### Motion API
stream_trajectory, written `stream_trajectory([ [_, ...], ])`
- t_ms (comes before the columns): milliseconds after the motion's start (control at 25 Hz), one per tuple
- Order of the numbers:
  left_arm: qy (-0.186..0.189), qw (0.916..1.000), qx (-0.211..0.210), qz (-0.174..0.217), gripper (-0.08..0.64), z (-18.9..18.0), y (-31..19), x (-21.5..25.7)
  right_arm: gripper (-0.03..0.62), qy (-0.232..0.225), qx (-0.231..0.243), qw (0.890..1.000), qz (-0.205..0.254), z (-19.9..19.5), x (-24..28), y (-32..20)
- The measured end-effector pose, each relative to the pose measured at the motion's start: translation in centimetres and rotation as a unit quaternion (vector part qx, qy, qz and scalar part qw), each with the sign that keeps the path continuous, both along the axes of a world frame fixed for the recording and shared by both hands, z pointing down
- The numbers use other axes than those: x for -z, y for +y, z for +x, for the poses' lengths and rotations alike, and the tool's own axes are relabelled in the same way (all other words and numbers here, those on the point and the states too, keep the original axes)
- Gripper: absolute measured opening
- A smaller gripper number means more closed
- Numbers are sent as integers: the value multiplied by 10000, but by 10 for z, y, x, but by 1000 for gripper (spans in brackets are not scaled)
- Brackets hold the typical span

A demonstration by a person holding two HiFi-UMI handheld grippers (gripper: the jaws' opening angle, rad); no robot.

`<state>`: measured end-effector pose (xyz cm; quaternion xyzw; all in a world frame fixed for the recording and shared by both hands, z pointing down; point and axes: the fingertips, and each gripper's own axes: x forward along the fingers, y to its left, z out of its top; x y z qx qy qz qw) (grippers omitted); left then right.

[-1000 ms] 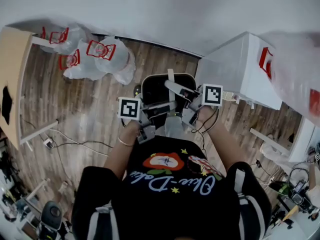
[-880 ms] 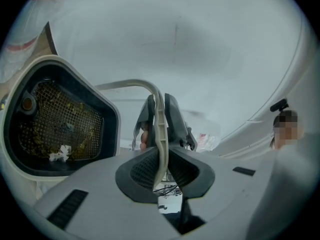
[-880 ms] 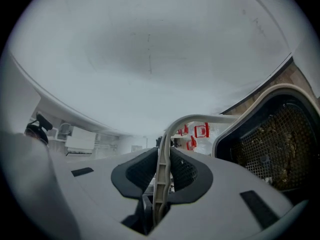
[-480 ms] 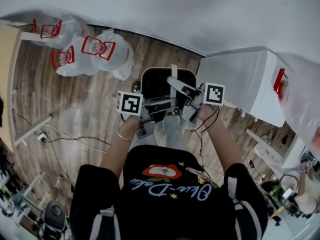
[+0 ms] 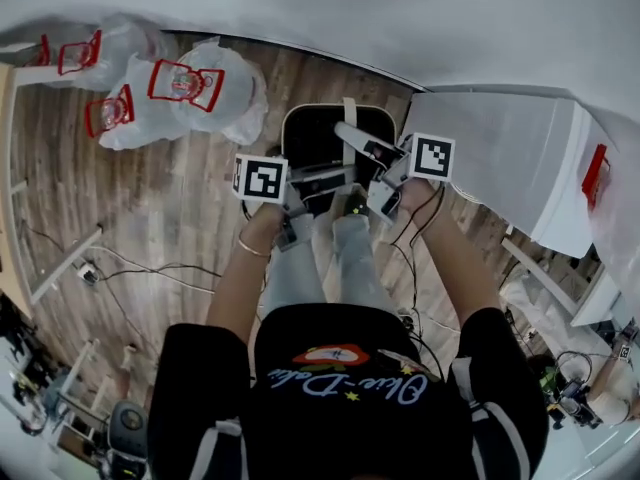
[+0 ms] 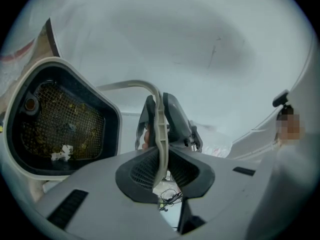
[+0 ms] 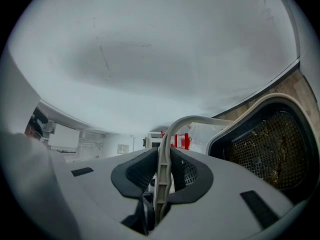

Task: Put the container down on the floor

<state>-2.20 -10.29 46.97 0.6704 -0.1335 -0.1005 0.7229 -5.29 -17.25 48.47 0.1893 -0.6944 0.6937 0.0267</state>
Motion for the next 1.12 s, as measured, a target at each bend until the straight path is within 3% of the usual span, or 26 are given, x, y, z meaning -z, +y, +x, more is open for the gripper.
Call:
stream_trajectory([
  [200, 6, 10000, 88, -26, 49, -1, -7, -29, 64, -125, 140, 9998, 97, -8, -26, -8],
  [480, -166, 9998, -85, 91, 49, 3, -7, -73, 63, 195, 374, 9990, 149, -3, -71, -7],
  [720, -348, 9990, -205, 206, 49, -5, -13, -122, 64, 194, 501, 9985, 106, -9, -120, -14],
  [1120, -357, 9993, 75, 68, 49, -11, -29, -198, 64, 473, 752, 9960, 6, -19, -194, -29],
])
